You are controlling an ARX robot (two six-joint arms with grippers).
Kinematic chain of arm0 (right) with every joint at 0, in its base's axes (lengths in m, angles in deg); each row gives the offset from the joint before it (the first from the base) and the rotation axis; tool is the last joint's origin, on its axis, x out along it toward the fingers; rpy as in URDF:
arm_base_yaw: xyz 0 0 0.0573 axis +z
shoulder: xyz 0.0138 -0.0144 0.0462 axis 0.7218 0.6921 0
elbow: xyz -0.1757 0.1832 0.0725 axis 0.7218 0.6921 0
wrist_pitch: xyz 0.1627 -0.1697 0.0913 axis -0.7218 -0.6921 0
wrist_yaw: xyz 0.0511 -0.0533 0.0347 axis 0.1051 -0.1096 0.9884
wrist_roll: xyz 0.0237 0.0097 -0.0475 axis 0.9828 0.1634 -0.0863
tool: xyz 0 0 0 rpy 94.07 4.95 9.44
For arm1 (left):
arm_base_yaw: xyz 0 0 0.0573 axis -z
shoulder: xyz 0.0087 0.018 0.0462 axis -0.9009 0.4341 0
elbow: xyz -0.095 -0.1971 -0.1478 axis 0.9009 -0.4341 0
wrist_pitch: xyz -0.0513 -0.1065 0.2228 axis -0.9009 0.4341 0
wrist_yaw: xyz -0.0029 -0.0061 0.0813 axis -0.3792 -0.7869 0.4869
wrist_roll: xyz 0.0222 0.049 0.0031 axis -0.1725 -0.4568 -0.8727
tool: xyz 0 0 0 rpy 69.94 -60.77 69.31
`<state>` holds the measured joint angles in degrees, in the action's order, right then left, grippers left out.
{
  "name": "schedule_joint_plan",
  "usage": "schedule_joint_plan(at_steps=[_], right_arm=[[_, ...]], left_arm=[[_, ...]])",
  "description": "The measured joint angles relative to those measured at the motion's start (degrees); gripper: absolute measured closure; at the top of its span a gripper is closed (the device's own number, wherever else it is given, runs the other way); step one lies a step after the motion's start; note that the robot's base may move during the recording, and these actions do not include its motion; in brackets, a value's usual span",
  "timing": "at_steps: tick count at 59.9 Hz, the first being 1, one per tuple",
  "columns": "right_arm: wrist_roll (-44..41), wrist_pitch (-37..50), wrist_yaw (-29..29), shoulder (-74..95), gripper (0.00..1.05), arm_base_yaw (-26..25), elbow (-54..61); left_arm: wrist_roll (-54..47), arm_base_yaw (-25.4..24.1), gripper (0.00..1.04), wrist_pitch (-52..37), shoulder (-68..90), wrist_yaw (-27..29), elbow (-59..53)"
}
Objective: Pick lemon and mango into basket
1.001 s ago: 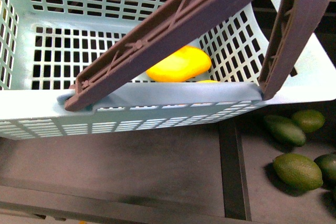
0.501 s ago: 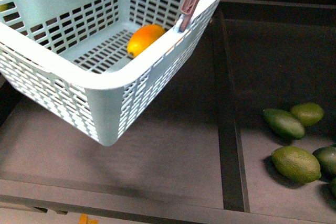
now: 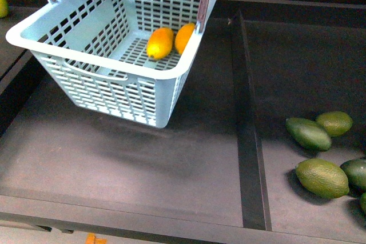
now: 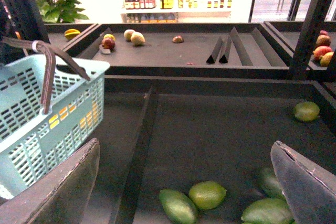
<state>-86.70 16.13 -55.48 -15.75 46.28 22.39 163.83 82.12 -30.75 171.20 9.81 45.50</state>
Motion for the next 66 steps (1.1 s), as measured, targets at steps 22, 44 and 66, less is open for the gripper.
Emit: schedule_joint_plan(at_steps=[22, 44, 66], right_arm=[[0.0, 0.0, 0.0, 0.0, 0.09, 0.0, 0.0], [0.0, 0.0, 0.0, 0.0, 0.09, 0.0, 0.0], [0.0, 0.0, 0.0, 0.0, 0.09, 0.0, 0.0]], left_arm=[[4.8, -0.3, 0.80, 1.0, -3.1, 1.5, -9.9], [5.0, -1.5, 0.10, 10.3, -13.4, 4.6, -20.6], [-55.2, -5.3, 0.45, -52.7, -32.2, -0.8, -63.1]])
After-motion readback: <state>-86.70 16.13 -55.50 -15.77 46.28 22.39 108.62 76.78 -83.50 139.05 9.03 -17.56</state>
